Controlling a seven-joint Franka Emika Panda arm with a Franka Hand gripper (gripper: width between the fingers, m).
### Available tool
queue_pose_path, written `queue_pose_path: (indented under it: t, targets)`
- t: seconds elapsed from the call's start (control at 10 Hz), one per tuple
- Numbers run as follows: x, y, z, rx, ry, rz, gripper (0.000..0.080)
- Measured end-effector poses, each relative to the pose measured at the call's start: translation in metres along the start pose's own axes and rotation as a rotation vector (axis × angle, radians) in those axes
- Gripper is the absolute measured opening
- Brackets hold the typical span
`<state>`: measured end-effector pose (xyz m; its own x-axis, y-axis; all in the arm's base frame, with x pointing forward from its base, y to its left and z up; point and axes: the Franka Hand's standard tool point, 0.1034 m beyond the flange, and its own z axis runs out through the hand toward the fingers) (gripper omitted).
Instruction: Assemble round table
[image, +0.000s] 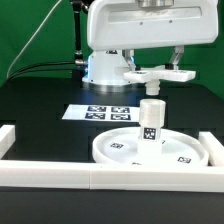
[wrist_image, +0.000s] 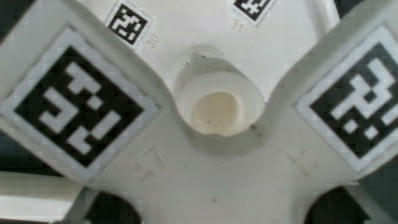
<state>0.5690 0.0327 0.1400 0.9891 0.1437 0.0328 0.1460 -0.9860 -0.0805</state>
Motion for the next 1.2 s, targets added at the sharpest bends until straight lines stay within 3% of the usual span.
queue_pose_path:
  t: [0.2, 1.2]
  targets:
    - [-0.007, -0.005, 0.008, -0.014, 0.009, -0.022, 0.0442]
    - [-0.013, 0.000, 0.033, -0.020, -0.004, -0.022, 0.0442]
